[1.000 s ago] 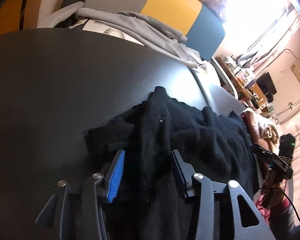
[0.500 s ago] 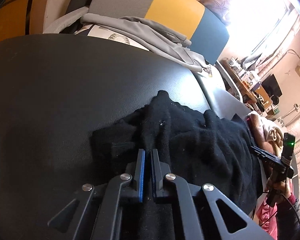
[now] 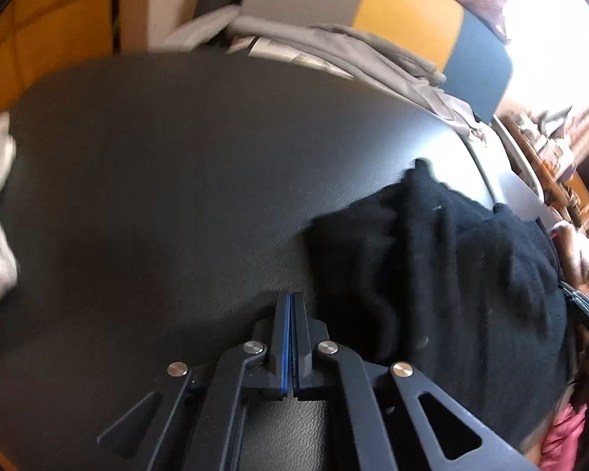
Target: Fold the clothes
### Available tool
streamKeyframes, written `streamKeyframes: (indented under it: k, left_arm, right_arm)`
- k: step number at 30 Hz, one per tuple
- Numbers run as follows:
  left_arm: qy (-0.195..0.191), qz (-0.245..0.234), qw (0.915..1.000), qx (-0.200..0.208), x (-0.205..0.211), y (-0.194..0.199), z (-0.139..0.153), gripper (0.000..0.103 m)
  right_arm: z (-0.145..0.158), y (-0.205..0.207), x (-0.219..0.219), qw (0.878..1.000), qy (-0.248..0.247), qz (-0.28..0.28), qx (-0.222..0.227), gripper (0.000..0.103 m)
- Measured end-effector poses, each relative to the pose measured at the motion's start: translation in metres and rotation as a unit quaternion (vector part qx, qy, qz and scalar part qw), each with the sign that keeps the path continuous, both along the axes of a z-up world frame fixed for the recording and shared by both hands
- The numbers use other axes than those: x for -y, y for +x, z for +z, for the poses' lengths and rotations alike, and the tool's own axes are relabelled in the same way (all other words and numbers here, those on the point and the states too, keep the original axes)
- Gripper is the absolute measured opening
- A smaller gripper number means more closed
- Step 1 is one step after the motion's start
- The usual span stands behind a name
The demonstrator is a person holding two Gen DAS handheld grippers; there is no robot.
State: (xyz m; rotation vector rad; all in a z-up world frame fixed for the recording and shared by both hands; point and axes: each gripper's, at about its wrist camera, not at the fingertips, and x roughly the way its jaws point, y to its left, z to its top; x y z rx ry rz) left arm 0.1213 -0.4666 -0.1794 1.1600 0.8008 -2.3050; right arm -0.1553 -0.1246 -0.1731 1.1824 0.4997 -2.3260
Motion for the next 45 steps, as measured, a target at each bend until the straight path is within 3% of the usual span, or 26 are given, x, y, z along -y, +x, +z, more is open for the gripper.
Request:
streamKeyframes:
  k: [2,4,6,11,15,16,19,24,25,26,27,28,29,31,33,37,38,39,41,45]
  left_arm:
    - [-0.005,0.014,0.9999,0.001,0.003,0.01,0.002,0.0]
    - [-0.014,0.004,0.9994,-0.032,0.0,0.016,0.016,0.007]
    - [-0.012,-0.021,0.9968,-0.076,-0.008,0.014,0.03,0.015]
    - [-0.044,-0.144,0.9857,-0.077,-0.05,-0.045,0.047,0.018]
    - [-0.041,-0.212,0.9756,-0.04,-0.073,-0.106,0.046,0.04]
    - [-0.044,-0.228,0.9723,-0.028,-0.078,-0.12,0.046,0.041]
    - [-0.022,-0.273,0.9615,0.017,-0.091,-0.154,0.038,0.042]
    - [-0.017,-0.297,0.9521,0.071,-0.094,-0.194,0.014,0.04]
    - [-0.03,-0.281,0.9573,0.06,-0.093,-0.192,0.017,0.021]
    - [-0.044,-0.265,0.9619,0.049,-0.092,-0.189,0.02,0.009]
    - [-0.06,-0.245,0.9669,0.036,-0.091,-0.185,0.024,0.005]
    - [-0.091,-0.209,0.9736,0.017,-0.09,-0.179,0.032,0.005]
    - [-0.125,-0.181,0.9755,0.007,-0.09,-0.174,0.037,0.005]
    - [-0.156,-0.156,0.9748,0.03,-0.091,-0.174,0.028,0.005]
    - [-0.115,-0.137,0.9822,0.056,-0.08,-0.176,0.007,0.008]
    - [-0.067,-0.087,0.9939,-0.007,-0.064,-0.146,0.023,0.017]
    - [-0.064,-0.081,0.9943,-0.026,-0.066,-0.136,0.031,0.017]
    - [-0.068,-0.084,0.9933,-0.04,-0.069,-0.124,0.037,0.018]
    - [-0.074,-0.094,0.9915,-0.05,-0.079,-0.105,0.042,0.018]
    - [-0.061,-0.105,0.9915,-0.045,-0.094,-0.071,0.037,0.018]
  right_arm:
    - [0.003,-0.004,-0.006,0.999,-0.028,-0.006,0.017,0.007]
    - [0.01,-0.006,-0.017,0.997,-0.067,-0.013,0.032,0.02]
    - [0.021,-0.004,-0.024,0.995,-0.09,-0.02,0.023,0.05]
    - [0.052,0.009,-0.013,0.992,-0.124,0.025,-0.001,0.055]
    - [0.052,0.008,0.018,0.991,-0.105,0.077,0.013,0.058]
    - [0.049,0.006,0.025,0.991,-0.099,0.083,0.021,0.058]
    - [0.039,-0.002,0.044,0.99,-0.082,0.101,0.046,0.059]
    - [0.025,-0.007,0.06,0.992,-0.056,0.109,0.044,0.059]
    - [0.021,-0.007,0.064,0.992,-0.047,0.111,0.039,0.058]
    - [0.018,-0.007,0.067,0.992,-0.037,0.112,0.035,0.047]
    - [0.015,-0.006,0.069,0.993,-0.027,0.113,0.028,0.013]
    - [0.014,-0.004,0.07,0.994,-0.017,0.109,0.014,0.005]
    - [0.015,-0.003,0.07,0.995,-0.014,0.1,0.0,0.006]
    - [0.008,-0.008,0.072,0.996,-0.001,0.086,-0.008,0.006]
    - [-0.004,-0.006,0.081,0.995,0.025,0.091,-0.016,0.012]
    - [0.001,-0.004,0.081,0.995,0.015,0.099,-0.021,0.019]
    - [0.005,-0.006,0.075,0.995,-0.005,0.097,-0.008,0.029]
    - [0.01,-0.008,0.068,0.995,-0.026,0.095,0.004,0.048]
    - [0.022,-0.009,0.05,0.993,-0.079,0.089,0.023,0.067]
    - [0.038,0.002,0.008,0.981,-0.165,0.083,0.067,0.068]
